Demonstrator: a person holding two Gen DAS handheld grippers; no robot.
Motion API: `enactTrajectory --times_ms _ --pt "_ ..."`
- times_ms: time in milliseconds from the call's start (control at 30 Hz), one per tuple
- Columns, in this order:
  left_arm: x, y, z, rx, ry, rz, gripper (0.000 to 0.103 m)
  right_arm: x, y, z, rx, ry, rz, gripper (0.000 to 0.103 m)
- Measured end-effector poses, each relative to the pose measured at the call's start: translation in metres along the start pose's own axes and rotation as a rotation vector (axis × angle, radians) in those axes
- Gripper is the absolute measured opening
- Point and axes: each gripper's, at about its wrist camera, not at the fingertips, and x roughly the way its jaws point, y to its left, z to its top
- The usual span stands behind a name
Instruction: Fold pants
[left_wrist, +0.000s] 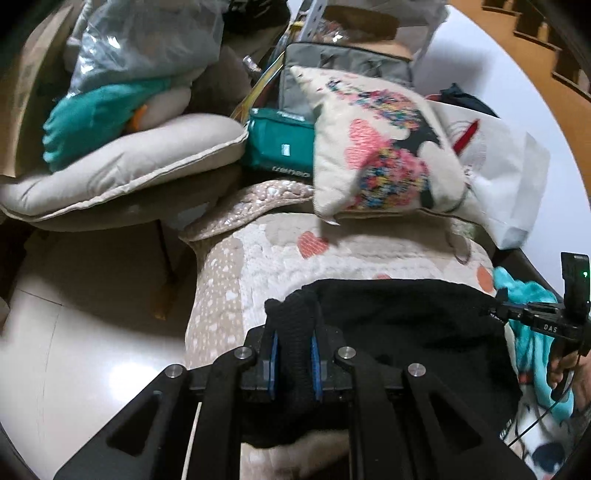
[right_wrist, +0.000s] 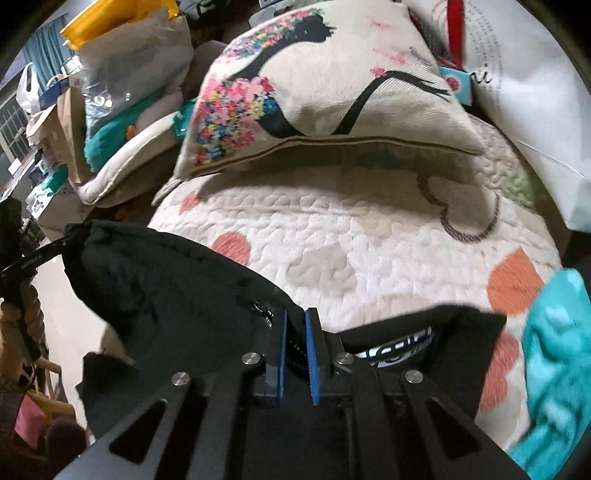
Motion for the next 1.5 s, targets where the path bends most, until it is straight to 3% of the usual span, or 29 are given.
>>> enactTrajectory --times_ms 333,600,667,833,933,1033,1200,1333,1500 --pt "-0.078 -0.015 -0.088 0.094 -0.010 0.003 0.014 -0.040 0.030 -0.098 -0.016 0.066 -0.014 0.011" --pt "-0.083 -0.028 -0.173 0.318 0.156 0.147 0.021 -0.022 0.059 -0.191 -0.081 0.271 -0.060 0.011" --pt "-0.086 -0.025 -0.187 0.339 0.203 0.163 0.023 -0.018 0.064 -0.201 -0.092 0.298 -0.072 0.012" --pt "-0.107 -0.002 -0.207 0.330 0.255 0.201 0.035 -0.025 0.064 -0.210 -0.077 0.356 -0.075 0.015" --pt "-0.120 0.021 -0.209 0.306 0.262 0.311 0.035 -0.028 0.060 -0.219 -0.063 0.391 -0.130 0.016" --pt "-0.131 0.052 -0.201 0.181 0.253 0.364 0.035 -0.040 0.057 -0.221 -0.035 0.375 -0.120 0.016" --pt "-0.132 0.074 -0.184 -0.040 0.207 0.269 0.038 -0.065 0.060 -0.204 0.008 0.275 -0.050 0.023" --pt "-0.099 0.051 -0.179 -0.009 0.263 0.214 0.041 -0.068 0.077 -0.183 0.031 0.233 0.009 0.044" --pt "-0.047 0.035 -0.172 0.029 0.353 0.231 0.042 -0.066 0.062 -0.167 0.094 0.157 -0.047 0.046"
